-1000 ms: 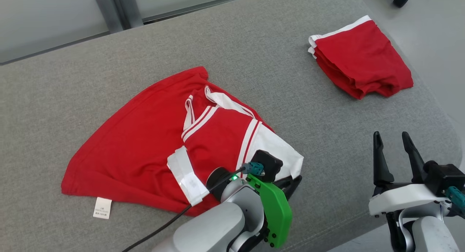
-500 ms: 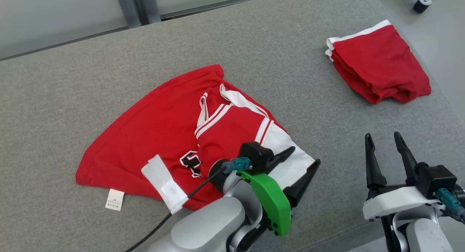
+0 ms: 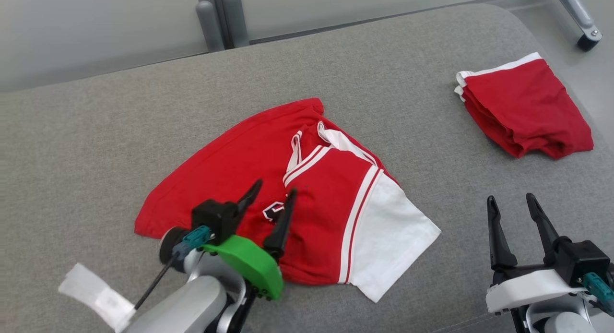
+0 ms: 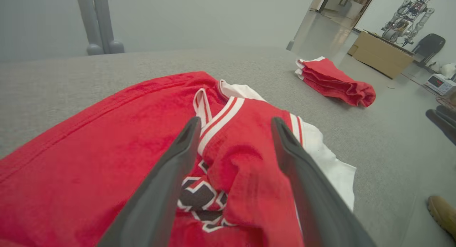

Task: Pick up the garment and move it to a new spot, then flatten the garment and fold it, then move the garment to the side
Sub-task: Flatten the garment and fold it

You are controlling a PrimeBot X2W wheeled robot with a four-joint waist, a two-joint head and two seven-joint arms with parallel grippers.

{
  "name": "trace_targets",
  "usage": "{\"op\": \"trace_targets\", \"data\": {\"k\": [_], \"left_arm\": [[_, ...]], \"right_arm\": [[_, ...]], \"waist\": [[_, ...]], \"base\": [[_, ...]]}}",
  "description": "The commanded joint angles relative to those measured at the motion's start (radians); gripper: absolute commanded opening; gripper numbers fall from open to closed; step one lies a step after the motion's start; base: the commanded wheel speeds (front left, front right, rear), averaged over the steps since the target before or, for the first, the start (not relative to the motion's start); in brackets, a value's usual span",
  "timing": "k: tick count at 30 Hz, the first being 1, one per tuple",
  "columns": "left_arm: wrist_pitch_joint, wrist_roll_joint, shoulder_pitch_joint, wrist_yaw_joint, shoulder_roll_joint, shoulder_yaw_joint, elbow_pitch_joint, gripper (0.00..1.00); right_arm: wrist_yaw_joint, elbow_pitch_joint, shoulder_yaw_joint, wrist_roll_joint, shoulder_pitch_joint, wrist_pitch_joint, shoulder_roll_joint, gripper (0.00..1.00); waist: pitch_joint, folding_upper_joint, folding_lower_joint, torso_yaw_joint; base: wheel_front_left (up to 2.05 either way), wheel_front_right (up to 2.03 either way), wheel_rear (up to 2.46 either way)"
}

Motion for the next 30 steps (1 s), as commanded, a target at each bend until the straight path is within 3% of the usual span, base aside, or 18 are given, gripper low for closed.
{"op": "trace_targets", "data": {"k": [1,5,14,20,30], "left_arm": [[-0.01,0.021,0.043,0.03,0.046,0.032,-0.025,1.0],[-0.016,0.071,0.128,0.081,0.112,0.119,-0.083,1.0],[-0.016,0.193,0.334,0.119,0.156,0.36,-0.167,1.0],[-0.015,0.27,0.502,0.074,0.111,0.572,-0.187,1.0],[-0.015,0.398,0.676,-0.031,0.056,0.771,-0.116,1.0]], "right_arm": [[-0.001,-0.008,-0.009,-0.016,0.022,-0.003,-0.002,1.0],[-0.001,-0.015,-0.025,-0.029,0.044,-0.003,-0.002,1.0],[-0.001,-0.015,-0.052,-0.046,0.076,-0.003,-0.002,1.0],[-0.001,-0.002,-0.064,-0.064,0.091,-0.003,-0.002,1.0],[-0.001,0.03,-0.074,-0.07,0.116,-0.003,-0.002,1.0]], "waist": [[-0.036,-0.0001,0.0,0.038],[-0.065,-0.0001,0.0,0.073],[-0.096,-0.0001,0.0,0.131],[-0.112,-0.0001,0.0,0.165],[-0.144,-0.0001,0.0,0.185]], "base": [[0.0,0.0,0.0],[0.0,0.0,0.0],[0.0,0.0,0.0],[0.0,0.0,0.0],[0.0,0.0,0.0]]}}
